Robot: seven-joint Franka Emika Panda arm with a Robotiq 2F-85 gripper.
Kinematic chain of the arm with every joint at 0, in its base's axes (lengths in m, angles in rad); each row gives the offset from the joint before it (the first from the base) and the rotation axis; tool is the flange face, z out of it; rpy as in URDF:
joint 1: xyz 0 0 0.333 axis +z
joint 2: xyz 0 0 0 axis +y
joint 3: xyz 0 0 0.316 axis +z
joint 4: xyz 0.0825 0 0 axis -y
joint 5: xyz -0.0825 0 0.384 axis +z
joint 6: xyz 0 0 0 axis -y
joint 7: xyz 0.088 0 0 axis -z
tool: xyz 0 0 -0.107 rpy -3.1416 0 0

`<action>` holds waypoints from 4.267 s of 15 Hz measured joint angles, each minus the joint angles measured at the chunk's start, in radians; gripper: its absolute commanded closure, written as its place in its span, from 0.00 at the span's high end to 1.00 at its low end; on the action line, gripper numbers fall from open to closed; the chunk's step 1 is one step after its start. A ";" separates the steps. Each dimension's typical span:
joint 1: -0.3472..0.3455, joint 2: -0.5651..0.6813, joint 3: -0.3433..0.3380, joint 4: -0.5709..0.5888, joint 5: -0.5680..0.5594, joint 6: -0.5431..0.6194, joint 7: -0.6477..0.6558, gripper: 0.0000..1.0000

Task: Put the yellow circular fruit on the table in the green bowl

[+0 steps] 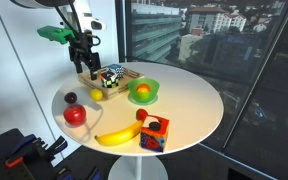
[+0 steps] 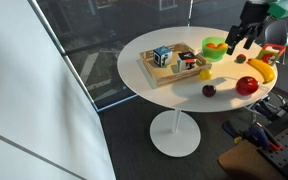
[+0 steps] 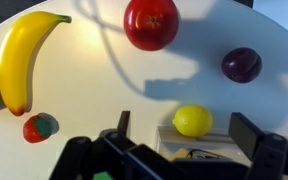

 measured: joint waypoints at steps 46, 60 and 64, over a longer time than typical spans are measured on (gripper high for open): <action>0.052 0.445 0.058 0.150 -0.067 0.327 0.138 1.00; 0.063 0.463 0.055 0.172 -0.047 0.311 0.110 0.43; 0.062 0.425 0.063 0.175 0.010 0.235 0.045 0.43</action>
